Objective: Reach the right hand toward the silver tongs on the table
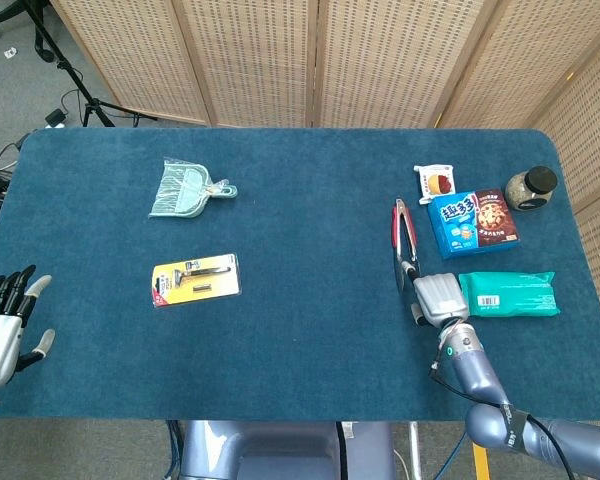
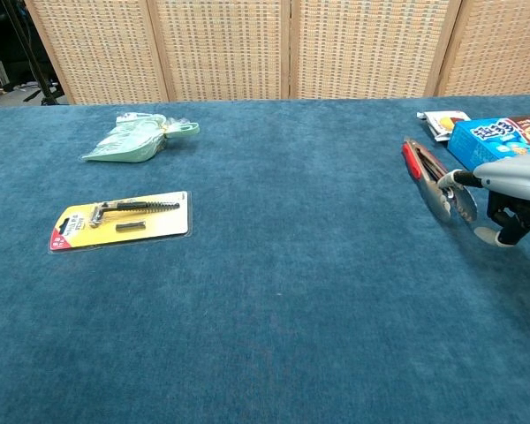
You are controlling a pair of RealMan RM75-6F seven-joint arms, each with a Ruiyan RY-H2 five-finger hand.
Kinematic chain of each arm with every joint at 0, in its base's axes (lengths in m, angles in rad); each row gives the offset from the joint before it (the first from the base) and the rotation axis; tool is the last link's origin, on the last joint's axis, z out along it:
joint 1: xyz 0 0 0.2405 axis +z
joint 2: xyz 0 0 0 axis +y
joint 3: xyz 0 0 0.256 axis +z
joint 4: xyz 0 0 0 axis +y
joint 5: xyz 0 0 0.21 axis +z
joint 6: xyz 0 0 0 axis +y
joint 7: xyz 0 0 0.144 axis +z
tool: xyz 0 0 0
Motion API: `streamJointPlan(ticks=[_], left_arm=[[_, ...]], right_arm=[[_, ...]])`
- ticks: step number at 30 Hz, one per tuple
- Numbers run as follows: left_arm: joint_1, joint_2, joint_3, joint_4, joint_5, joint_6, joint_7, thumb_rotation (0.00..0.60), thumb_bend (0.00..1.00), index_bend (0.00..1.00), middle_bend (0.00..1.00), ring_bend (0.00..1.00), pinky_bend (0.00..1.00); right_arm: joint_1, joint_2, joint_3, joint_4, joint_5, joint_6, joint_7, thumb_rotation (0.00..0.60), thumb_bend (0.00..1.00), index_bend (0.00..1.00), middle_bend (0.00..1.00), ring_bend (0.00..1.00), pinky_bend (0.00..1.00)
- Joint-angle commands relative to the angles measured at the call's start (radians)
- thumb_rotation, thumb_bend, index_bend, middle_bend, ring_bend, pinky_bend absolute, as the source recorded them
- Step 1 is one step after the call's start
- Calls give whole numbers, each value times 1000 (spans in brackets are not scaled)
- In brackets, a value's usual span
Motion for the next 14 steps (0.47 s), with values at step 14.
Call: streamJointPlan(ticks=[14], left_arm=[[0,-1,0,4,-1,0,-5,600,353,0,0,0,41]], right_arm=[[23,3,-23,-16,11,15,12,600,543,0,834,880,745]])
